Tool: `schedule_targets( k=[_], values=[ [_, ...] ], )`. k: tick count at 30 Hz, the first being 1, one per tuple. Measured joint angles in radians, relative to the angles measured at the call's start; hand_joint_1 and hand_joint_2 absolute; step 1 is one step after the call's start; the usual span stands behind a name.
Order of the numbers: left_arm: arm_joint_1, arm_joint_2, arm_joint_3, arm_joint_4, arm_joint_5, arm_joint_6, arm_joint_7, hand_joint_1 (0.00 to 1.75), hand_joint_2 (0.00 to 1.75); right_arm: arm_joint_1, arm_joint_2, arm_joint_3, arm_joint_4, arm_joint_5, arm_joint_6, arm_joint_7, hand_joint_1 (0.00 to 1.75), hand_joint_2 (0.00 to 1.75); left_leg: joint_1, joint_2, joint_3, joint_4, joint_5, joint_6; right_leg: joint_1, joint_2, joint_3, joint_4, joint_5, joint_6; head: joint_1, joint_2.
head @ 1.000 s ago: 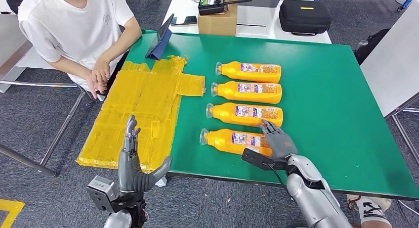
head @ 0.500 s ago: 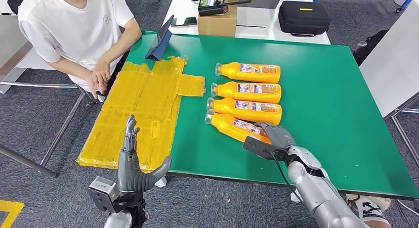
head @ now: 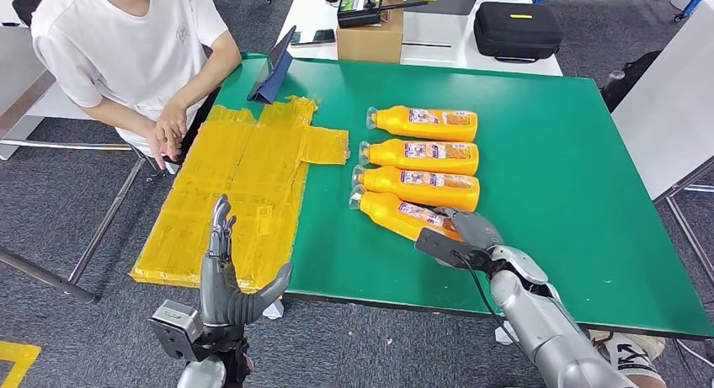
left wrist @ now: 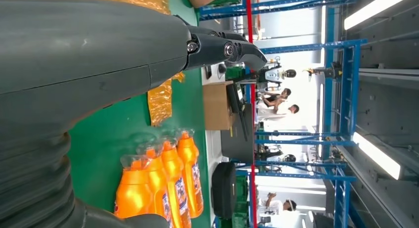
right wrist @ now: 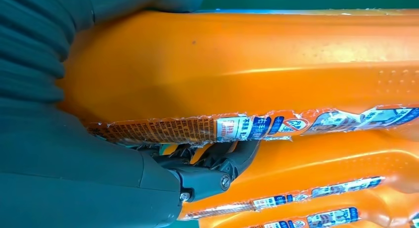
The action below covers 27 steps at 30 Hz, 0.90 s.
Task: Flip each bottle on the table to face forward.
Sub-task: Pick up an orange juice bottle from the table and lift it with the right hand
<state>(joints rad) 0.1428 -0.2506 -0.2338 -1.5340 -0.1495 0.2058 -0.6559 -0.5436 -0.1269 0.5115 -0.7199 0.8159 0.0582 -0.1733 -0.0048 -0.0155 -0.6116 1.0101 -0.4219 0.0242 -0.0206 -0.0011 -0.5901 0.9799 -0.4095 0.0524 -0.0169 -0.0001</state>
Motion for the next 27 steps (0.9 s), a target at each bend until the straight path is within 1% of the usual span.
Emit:
schedule_targets(
  k=[1, 3, 5, 6, 9, 11, 14, 17, 22, 27],
  values=[
    [0.0, 0.0, 0.0, 0.002, 0.001, 0.0, 0.0, 0.0, 1.75, 0.0, 0.0, 0.001, 0.003, -0.012, 0.001, -0.007, 1.52, 1.75, 0.0, 0.0, 0.0, 0.0, 0.0, 0.0, 0.0, 0.0, 0.0, 0.0, 0.0, 0.0, 0.0, 0.0],
    [-0.001, 0.0, 0.0, 0.004, 0.003, 0.001, -0.002, 0.0, 1.75, 0.001, 0.0, 0.002, 0.007, -0.037, 0.003, -0.026, 1.63, 1.75, 0.0, 0.0, 0.001, 0.0, 0.0, 0.0, 0.0, 0.0, 0.0, 0.0, 0.0, 0.0, 0.0, 0.0],
    [-0.003, 0.0, 0.0, 0.007, 0.007, 0.002, -0.007, 0.0, 1.75, 0.008, 0.0, 0.002, 0.008, -0.083, 0.009, -0.062, 1.72, 1.75, 0.0, 0.001, 0.001, 0.0, 0.0, 0.0, 0.0, 0.0, 0.0, 0.0, 0.0, 0.0, 0.0, 0.0],
    [-0.004, 0.0, 0.0, 0.008, 0.014, 0.002, -0.008, 0.0, 1.75, 0.017, 0.0, 0.001, 0.006, -0.118, 0.015, -0.091, 1.73, 1.75, 0.0, 0.001, 0.002, 0.0, 0.0, 0.0, 0.0, 0.0, 0.001, 0.0, 0.0, 0.0, 0.0, 0.0],
    [-0.006, 0.0, 0.003, 0.011, 0.057, -0.002, -0.005, 0.0, 1.75, 0.072, 0.002, -0.006, -0.034, -0.241, 0.029, -0.19, 1.75, 1.75, 0.0, 0.0, 0.002, 0.0, -0.001, -0.001, 0.001, 0.0, 0.001, 0.0, 0.0, 0.0, 0.0, 0.0],
    [-0.005, 0.0, 0.007, 0.011, 0.098, -0.01, 0.009, 0.0, 1.75, 0.131, 0.012, -0.02, -0.092, -0.309, 0.022, -0.231, 1.75, 1.75, 0.001, 0.0, 0.001, 0.0, -0.001, -0.001, 0.001, 0.0, 0.001, 0.0, 0.0, 0.0, 0.0, 0.0],
    [0.0, 0.0, 0.016, 0.01, 0.141, -0.026, 0.03, 0.0, 1.75, 0.218, 0.042, -0.046, -0.197, -0.368, -0.005, -0.241, 1.75, 1.75, 0.001, 0.0, -0.001, 0.0, -0.001, -0.001, 0.001, 0.0, -0.001, 0.0, 0.0, 0.0, 0.0, 0.0],
    [0.009, 0.0, 0.021, 0.007, 0.164, -0.048, 0.046, 0.0, 1.75, 0.28, 0.082, -0.081, -0.3, -0.407, -0.041, -0.243, 1.75, 1.75, 0.001, 0.0, -0.004, 0.0, 0.0, -0.001, 0.001, 0.0, -0.003, 0.001, 0.0, 0.0, 0.0, 0.0],
    [0.016, 0.0, 0.022, 0.004, 0.197, -0.107, 0.095, 0.0, 1.75, 0.326, 0.134, -0.141, -0.436, -0.453, -0.068, -0.273, 1.75, 1.75, 0.0, -0.001, -0.004, 0.0, 0.0, 0.0, 0.0, 0.0, -0.004, 0.0, 0.0, 0.0, 0.0, 0.0],
    [0.02, 0.002, 0.013, 0.007, 0.2, -0.151, 0.121, 0.0, 1.75, 0.359, 0.166, -0.176, -0.525, -0.471, -0.081, -0.31, 1.75, 1.75, 0.0, -0.002, -0.005, 0.0, 0.0, 0.0, 0.0, 0.0, -0.004, 0.0, 0.0, 0.0, 0.0, 0.0]
  ],
)
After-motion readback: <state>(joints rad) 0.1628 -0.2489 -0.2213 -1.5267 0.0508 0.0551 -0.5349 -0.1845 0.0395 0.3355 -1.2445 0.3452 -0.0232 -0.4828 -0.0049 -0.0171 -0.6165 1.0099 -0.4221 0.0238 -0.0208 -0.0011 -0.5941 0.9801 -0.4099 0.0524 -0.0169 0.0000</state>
